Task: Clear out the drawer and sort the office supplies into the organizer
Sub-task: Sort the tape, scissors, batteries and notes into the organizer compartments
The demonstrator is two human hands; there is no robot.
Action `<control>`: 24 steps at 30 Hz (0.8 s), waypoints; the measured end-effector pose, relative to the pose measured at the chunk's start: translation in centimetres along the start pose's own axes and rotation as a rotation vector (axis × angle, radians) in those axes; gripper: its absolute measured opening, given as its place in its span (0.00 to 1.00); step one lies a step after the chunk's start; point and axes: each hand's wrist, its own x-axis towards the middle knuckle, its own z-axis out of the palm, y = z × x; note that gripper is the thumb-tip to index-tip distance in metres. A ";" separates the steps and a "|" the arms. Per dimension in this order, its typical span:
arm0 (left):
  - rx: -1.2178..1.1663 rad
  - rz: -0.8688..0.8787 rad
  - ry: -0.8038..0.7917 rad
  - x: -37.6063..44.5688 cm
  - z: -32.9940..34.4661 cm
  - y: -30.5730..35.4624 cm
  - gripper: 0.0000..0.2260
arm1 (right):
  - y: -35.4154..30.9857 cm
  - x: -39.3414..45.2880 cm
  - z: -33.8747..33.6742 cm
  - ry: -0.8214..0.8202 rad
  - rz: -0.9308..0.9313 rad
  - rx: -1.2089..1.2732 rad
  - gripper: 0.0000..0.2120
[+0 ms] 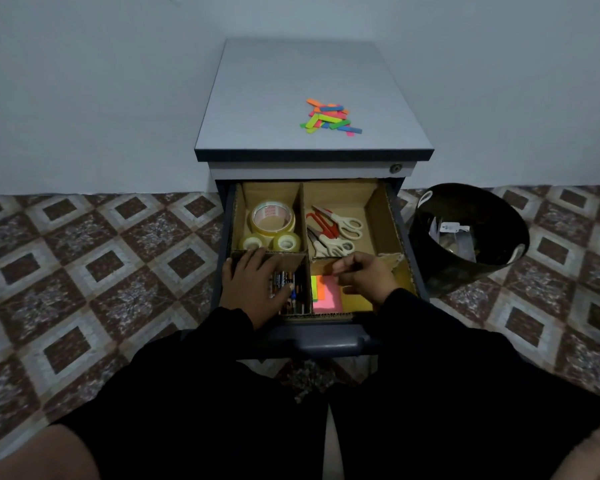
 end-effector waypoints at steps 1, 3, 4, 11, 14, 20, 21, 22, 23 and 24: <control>-0.028 0.012 0.031 0.2 -0.4 0.2 0.29 | -0.7 -0.2 -0.6 -0.017 -0.020 -0.025 0.14; -0.121 0.044 0.087 1.0 -1.7 0.7 0.33 | -2.4 -0.3 -1.9 -0.047 -0.072 -0.058 0.14; -0.172 0.066 0.103 1.6 -2.3 1.0 0.33 | -3.2 -0.2 -2.5 -0.060 -0.105 -0.072 0.14; -0.270 0.072 0.196 7.1 -7.7 3.6 0.29 | -9.7 2.3 -5.9 -0.066 -0.220 -0.201 0.13; -0.227 0.063 0.180 9.8 -9.5 4.3 0.21 | -12.0 4.3 -6.9 -0.036 -0.260 -0.216 0.13; -0.162 0.071 0.239 15.2 -11.5 5.2 0.17 | -16.8 7.8 -7.6 0.003 -0.314 -0.271 0.12; -0.153 0.064 0.234 16.2 -11.7 5.3 0.18 | -17.4 8.4 -7.5 0.018 -0.328 -0.291 0.12; -0.147 0.058 0.227 17.1 -11.9 5.4 0.18 | -18.1 9.0 -7.5 0.031 -0.340 -0.302 0.12; -0.149 0.049 0.216 18.0 -12.0 5.5 0.18 | -18.6 9.6 -7.4 0.041 -0.350 -0.309 0.12; -0.151 0.043 0.207 18.9 -12.2 5.5 0.17 | -19.0 10.3 -7.3 0.051 -0.365 -0.328 0.11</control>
